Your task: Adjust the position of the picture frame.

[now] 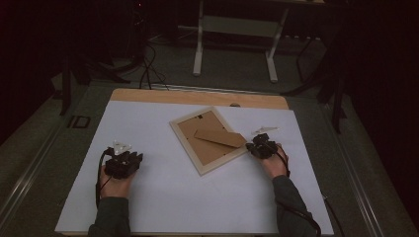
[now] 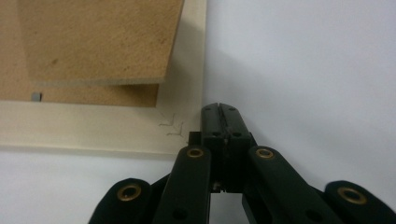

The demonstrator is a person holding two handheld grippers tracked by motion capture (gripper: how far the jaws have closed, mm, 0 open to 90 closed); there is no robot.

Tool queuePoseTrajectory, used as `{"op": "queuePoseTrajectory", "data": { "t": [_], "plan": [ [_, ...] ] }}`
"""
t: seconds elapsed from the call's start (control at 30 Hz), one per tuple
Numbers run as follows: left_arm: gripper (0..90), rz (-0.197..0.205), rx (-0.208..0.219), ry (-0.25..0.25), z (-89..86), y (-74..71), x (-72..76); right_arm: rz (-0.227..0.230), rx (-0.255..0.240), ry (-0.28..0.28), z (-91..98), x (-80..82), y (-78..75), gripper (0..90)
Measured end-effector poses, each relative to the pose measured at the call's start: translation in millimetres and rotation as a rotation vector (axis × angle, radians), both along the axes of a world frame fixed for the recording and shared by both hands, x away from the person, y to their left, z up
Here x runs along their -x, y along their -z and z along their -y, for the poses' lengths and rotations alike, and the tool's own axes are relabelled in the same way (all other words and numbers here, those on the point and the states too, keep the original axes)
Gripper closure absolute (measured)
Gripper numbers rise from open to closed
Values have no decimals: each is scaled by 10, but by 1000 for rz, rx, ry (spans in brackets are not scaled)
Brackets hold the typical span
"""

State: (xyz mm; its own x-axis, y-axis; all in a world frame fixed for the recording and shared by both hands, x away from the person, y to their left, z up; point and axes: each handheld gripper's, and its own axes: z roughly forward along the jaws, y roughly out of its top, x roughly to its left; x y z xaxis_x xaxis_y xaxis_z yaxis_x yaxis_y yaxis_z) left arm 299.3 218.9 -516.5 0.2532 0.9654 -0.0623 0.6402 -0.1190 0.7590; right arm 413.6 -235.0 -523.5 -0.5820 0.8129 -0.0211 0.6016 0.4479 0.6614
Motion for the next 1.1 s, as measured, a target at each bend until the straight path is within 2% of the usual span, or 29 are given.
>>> {"op": "queuePoseTrajectory", "data": {
  "t": [0.2,0.53,0.63,1.1],
  "plan": [
    [805,4,13,0,-11,-2,5,12,2,-31,-57,120,8,899],
    [880,-10,0,21,14,11,-3,23,14,-93,-170,302,11,899],
    [898,-12,16,26,5,16,-8,26,25,-112,-207,338,3,899],
    [900,-22,12,55,33,22,-15,38,20,-207,-377,535,-77,899]
  ]
}}
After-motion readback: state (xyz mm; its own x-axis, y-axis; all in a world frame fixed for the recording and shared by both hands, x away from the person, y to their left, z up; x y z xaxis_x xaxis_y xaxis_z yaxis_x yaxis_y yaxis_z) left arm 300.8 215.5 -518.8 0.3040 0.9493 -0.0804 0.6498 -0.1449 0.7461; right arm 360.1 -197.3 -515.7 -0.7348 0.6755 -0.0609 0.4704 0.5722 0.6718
